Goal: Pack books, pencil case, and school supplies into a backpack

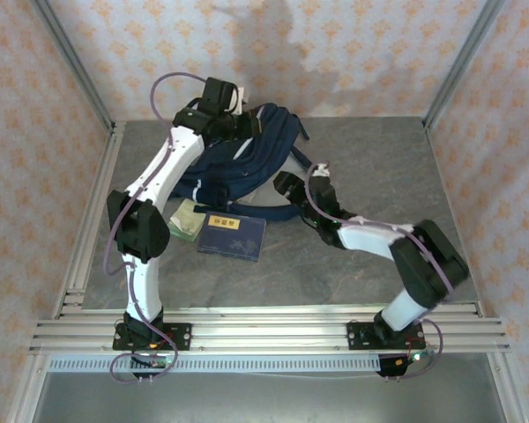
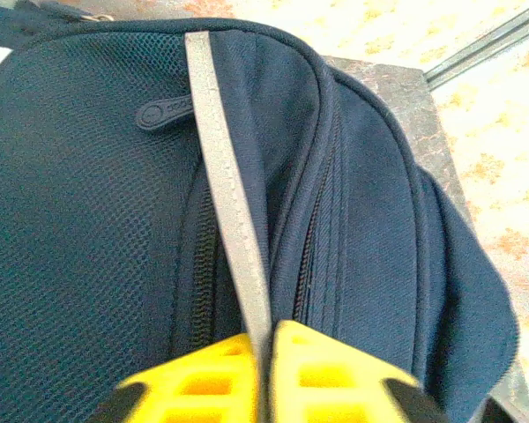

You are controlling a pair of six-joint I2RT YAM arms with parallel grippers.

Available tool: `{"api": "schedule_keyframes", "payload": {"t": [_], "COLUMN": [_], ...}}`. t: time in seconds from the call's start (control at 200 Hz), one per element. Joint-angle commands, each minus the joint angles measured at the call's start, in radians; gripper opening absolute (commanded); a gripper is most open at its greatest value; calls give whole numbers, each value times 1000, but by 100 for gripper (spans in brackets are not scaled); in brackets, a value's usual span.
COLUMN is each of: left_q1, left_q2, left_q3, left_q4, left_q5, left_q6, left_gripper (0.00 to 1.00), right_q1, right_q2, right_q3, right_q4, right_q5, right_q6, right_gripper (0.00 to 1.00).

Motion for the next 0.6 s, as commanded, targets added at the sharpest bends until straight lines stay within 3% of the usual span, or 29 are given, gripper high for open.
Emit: {"api": "schedule_keyframes", "payload": {"t": [0.0, 0.165, 0.32, 0.495, 0.595], "left_q1": [-11, -13, -11, -2, 7], "left_q2": [-50, -196, -409, -581, -635], "left_q3": [-46, -191, -473, -753, -899], "left_q4": [148, 167, 203, 150, 155], "left_q5": [34, -37, -222, -484, -560], "left_q6": [-42, -20, -24, -90, -153], "left_gripper": [25, 45, 48, 46, 46], "right_q1": [4, 11, 53, 160, 283], "right_q2": [-137, -311, -375, -262, -133], "right_q3": [-66, -108, -130, -138, -114], "right_q4": [-109, -248, -290, -212, -173], "right_q5": [145, 202, 179, 84, 129], "right_q6": [-50, -88, -101, -72, -145], "right_gripper": [76, 76, 73, 62, 58]}}
